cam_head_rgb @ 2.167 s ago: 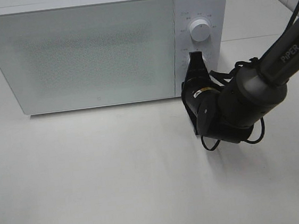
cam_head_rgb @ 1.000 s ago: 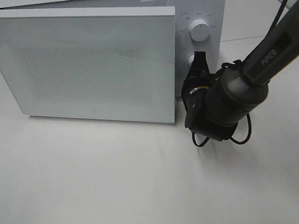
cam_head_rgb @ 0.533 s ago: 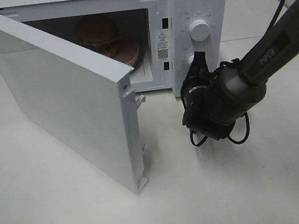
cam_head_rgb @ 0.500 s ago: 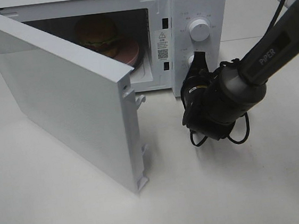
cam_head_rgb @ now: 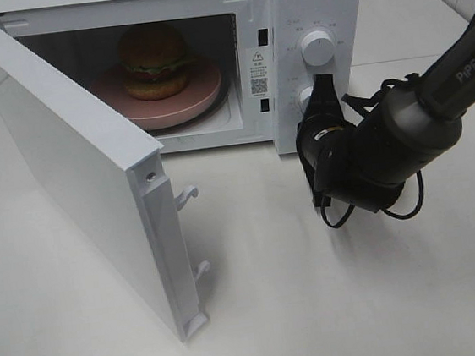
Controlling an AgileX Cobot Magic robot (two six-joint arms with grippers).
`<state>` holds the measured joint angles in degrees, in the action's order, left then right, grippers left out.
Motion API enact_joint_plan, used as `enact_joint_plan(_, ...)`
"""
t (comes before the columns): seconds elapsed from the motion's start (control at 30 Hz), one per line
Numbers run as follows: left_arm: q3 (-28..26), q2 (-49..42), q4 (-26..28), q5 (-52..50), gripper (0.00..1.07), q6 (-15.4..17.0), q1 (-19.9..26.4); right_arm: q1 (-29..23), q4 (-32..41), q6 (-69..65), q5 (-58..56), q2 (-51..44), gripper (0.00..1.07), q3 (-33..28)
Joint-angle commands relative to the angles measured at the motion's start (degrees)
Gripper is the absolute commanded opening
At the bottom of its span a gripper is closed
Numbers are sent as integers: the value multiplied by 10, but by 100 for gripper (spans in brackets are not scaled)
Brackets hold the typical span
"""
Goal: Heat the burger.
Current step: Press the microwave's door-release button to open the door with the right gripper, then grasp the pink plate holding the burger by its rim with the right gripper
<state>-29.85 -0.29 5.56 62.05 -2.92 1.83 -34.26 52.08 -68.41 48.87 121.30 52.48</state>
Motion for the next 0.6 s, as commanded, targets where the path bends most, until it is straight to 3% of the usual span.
enact_joint_plan(0.03, 1, -9, 1, -6, 99, 2, 2, -7, -18, 6, 5, -18, 0, -10)
enact_joint_plan(0.6, 1, -9, 1, -6, 99, 2, 2, -7, 7, 144, -105, -143, 0, -119)
